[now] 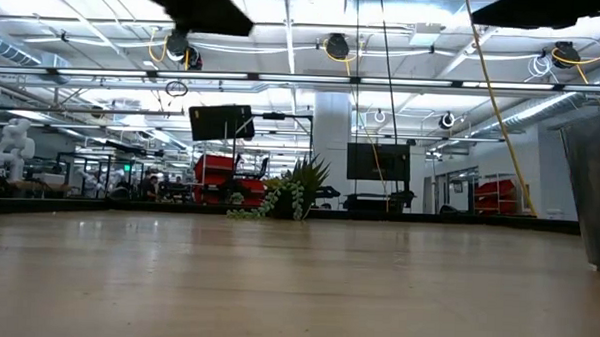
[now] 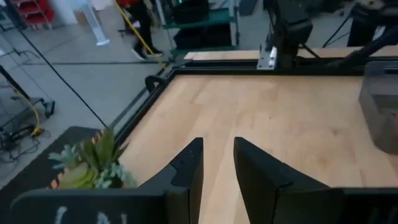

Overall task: Nest measuring cups in basket
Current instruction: Return to Home Position

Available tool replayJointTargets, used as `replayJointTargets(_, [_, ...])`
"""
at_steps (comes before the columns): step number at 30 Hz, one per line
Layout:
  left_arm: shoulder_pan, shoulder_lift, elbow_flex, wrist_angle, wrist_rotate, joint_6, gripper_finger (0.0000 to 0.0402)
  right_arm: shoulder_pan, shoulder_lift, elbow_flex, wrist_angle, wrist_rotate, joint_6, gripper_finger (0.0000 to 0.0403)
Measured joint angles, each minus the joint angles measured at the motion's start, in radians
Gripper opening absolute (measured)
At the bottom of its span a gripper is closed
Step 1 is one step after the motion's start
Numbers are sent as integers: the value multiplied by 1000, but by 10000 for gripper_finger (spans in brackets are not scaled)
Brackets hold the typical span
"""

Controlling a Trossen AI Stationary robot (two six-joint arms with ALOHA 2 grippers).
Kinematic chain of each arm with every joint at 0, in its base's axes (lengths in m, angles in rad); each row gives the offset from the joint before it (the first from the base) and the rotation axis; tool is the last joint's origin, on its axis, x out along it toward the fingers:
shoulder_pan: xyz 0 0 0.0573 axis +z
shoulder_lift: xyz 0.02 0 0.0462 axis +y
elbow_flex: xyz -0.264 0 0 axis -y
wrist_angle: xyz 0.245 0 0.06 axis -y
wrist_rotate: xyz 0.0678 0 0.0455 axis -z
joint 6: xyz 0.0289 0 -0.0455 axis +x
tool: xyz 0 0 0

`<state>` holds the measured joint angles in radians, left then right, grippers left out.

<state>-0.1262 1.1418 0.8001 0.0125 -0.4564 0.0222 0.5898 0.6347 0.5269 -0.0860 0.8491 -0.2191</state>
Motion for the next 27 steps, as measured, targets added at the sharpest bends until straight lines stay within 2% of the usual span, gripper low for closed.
replayJointTargets(6, [4,-176,-185,115,-1,18,92,-66,-14,-57,12,-100,26,0])
replayJointTargets(10, [7,-247,-255,154,-1,39,92,-112,-32,-124,81,-189,57,0])
replayJointTargets(13, [12,-280,-280,156,3,56,92,-142,-43,-194,209,-285,44,0])
replayJointTargets(21, [15,-297,-290,170,12,77,93,-191,-55,-380,554,-435,27,0])
replayJointTargets(27, [15,-297,-290,135,11,100,93,-192,-58,-432,628,-461,82,0])
